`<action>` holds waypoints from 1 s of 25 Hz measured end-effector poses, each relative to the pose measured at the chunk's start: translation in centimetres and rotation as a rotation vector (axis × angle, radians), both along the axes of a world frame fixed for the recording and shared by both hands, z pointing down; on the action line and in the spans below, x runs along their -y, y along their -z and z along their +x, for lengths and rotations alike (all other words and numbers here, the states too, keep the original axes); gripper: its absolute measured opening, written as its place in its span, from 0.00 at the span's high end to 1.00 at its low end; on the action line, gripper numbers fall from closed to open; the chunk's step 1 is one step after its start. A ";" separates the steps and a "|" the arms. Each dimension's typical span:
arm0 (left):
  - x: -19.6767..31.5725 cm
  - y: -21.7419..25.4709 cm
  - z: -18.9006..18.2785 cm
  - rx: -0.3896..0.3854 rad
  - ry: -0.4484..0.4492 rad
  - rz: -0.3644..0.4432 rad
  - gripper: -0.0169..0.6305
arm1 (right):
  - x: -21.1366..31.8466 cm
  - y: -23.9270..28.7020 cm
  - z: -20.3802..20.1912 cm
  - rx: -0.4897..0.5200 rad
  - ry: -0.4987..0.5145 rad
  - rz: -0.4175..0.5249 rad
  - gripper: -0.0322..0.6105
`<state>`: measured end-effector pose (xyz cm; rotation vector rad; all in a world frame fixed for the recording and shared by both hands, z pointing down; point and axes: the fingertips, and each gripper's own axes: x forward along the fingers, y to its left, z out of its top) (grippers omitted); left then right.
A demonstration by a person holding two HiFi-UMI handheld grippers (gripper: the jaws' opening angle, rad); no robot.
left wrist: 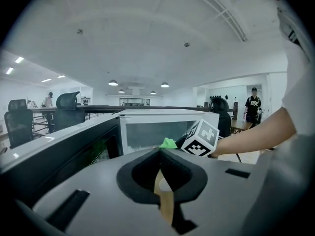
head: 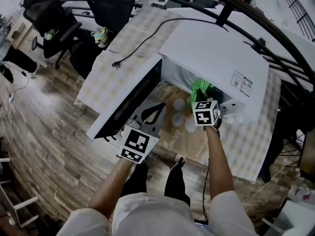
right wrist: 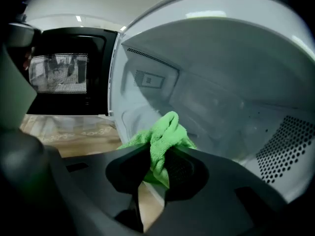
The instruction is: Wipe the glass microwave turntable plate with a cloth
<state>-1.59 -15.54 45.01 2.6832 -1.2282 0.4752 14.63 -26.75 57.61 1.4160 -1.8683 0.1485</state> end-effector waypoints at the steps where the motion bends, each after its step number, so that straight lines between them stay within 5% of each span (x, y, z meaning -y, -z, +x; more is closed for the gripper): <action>1: 0.0 0.1 0.0 -0.006 -0.004 0.000 0.95 | -0.3 0.1 0.3 -0.011 -0.014 -0.003 0.80; 9: 0.5 1.6 -0.2 -0.052 -0.052 0.028 0.95 | -0.5 2.6 -1.2 -0.051 0.064 0.080 0.80; 19: 0.1 -0.4 -2.1 -0.032 0.003 0.003 0.95 | 6.2 2.9 -9.7 -0.146 0.301 0.166 0.80; 25: -0.5 -1.8 -2.1 -0.022 0.017 -0.024 0.95 | 9.4 1.1 -10.8 -0.151 0.305 0.112 0.80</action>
